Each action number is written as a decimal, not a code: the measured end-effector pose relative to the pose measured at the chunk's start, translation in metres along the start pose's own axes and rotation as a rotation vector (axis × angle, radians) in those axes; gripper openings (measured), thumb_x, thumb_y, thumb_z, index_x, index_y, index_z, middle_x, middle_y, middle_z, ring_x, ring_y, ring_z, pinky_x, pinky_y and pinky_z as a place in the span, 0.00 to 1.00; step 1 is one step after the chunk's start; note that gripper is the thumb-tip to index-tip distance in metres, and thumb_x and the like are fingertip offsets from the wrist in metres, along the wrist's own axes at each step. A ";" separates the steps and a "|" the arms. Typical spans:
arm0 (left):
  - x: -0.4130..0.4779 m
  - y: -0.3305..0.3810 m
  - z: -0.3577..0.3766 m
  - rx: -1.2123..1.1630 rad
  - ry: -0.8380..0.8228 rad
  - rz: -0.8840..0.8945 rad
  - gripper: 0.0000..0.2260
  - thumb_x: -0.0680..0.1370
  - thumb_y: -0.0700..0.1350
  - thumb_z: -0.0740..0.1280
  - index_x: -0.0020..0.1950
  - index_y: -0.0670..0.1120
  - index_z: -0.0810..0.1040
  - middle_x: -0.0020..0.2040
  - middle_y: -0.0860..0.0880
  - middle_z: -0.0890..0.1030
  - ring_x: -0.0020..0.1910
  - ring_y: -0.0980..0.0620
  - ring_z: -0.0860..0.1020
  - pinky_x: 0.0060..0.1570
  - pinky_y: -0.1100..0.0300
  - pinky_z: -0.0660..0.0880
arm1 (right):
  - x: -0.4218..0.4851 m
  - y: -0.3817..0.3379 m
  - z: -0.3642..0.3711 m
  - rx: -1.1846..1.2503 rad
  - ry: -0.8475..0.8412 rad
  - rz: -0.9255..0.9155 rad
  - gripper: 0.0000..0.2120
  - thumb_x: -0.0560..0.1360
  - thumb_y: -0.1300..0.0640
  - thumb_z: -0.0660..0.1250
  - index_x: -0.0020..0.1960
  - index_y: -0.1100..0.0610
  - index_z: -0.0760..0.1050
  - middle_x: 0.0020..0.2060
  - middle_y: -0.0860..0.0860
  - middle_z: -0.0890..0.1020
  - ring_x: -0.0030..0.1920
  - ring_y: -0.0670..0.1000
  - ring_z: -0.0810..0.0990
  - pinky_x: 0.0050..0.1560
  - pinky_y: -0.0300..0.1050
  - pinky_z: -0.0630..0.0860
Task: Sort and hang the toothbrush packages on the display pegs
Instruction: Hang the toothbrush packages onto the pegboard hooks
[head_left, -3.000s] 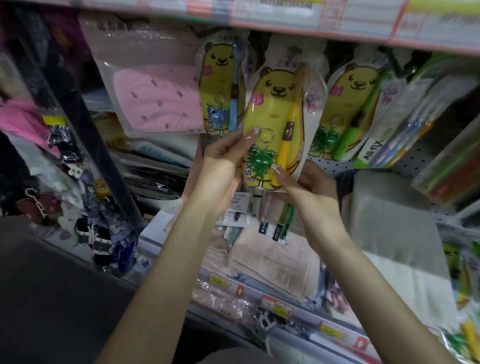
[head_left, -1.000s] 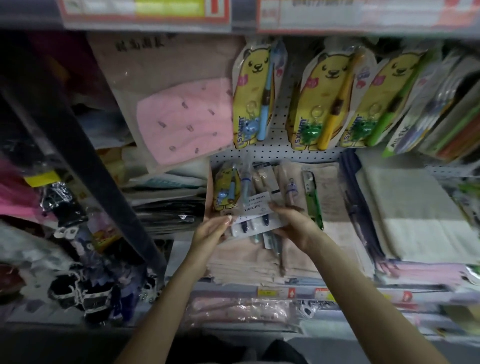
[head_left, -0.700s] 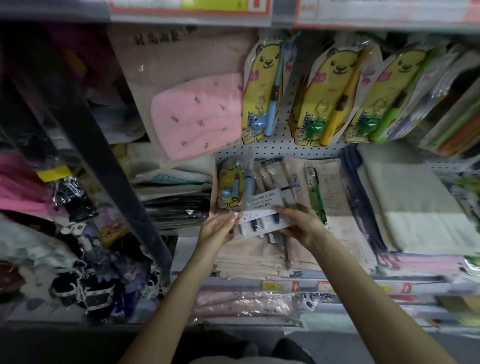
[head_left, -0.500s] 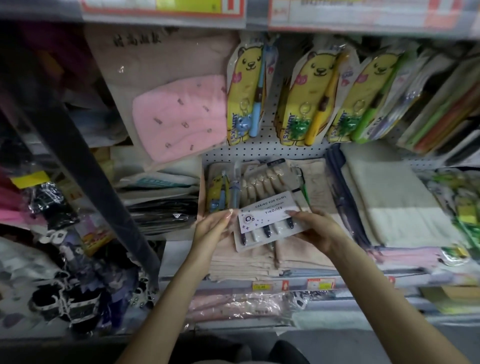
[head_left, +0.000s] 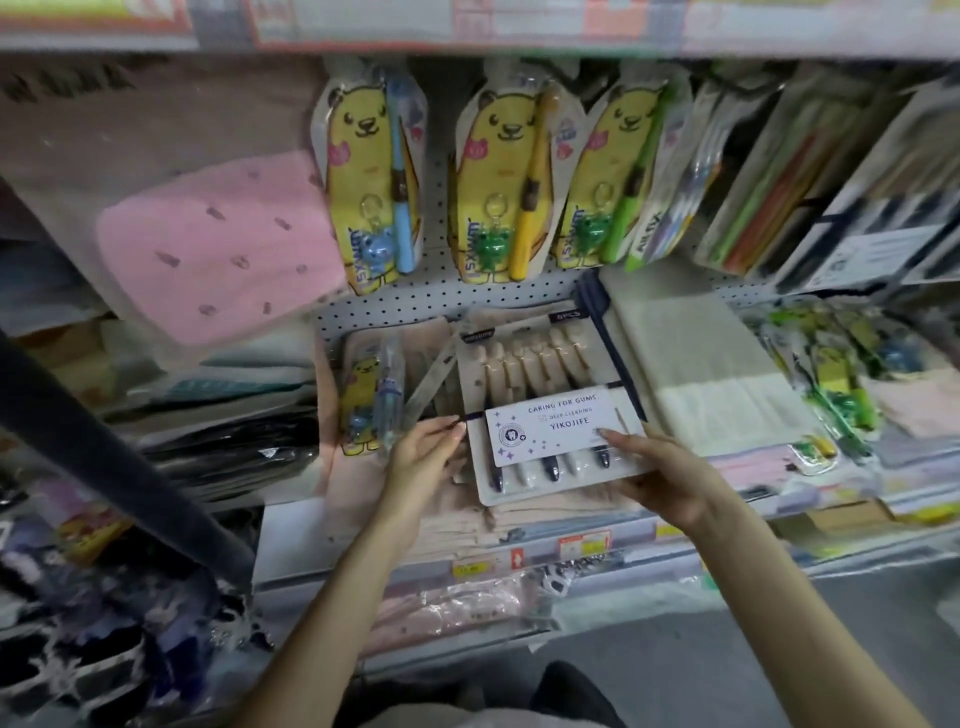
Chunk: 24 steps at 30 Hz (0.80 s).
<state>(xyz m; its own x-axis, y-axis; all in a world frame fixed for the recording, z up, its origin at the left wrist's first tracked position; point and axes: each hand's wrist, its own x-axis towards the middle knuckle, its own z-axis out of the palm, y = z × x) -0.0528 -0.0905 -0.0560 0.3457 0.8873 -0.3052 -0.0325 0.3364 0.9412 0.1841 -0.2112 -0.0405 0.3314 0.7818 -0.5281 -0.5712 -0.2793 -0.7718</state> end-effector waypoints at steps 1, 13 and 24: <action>-0.001 0.002 0.007 -0.017 -0.018 -0.010 0.13 0.77 0.40 0.67 0.62 0.40 0.75 0.55 0.42 0.82 0.51 0.47 0.82 0.49 0.58 0.81 | 0.000 0.002 -0.005 0.014 0.016 0.010 0.20 0.67 0.63 0.73 0.59 0.61 0.78 0.59 0.59 0.81 0.59 0.58 0.80 0.60 0.57 0.77; -0.013 0.004 0.087 -0.099 -0.278 -0.148 0.18 0.65 0.40 0.73 0.55 0.43 0.80 0.51 0.45 0.85 0.49 0.48 0.84 0.45 0.55 0.81 | -0.008 -0.023 -0.060 -0.003 -0.106 -0.030 0.16 0.67 0.64 0.72 0.55 0.58 0.81 0.52 0.57 0.85 0.49 0.53 0.85 0.44 0.47 0.82; -0.028 -0.025 0.191 0.021 -0.182 -0.195 0.13 0.72 0.33 0.71 0.52 0.45 0.80 0.46 0.48 0.86 0.44 0.52 0.84 0.42 0.58 0.80 | -0.010 -0.083 -0.169 -0.368 -0.180 -0.017 0.24 0.64 0.70 0.74 0.60 0.64 0.77 0.52 0.60 0.84 0.53 0.59 0.83 0.50 0.47 0.80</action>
<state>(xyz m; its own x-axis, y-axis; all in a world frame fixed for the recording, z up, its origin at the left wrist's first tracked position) 0.1176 -0.1843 -0.0433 0.5070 0.7343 -0.4514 0.0698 0.4870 0.8706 0.3556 -0.2901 -0.0309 0.1832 0.8638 -0.4694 -0.2497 -0.4210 -0.8720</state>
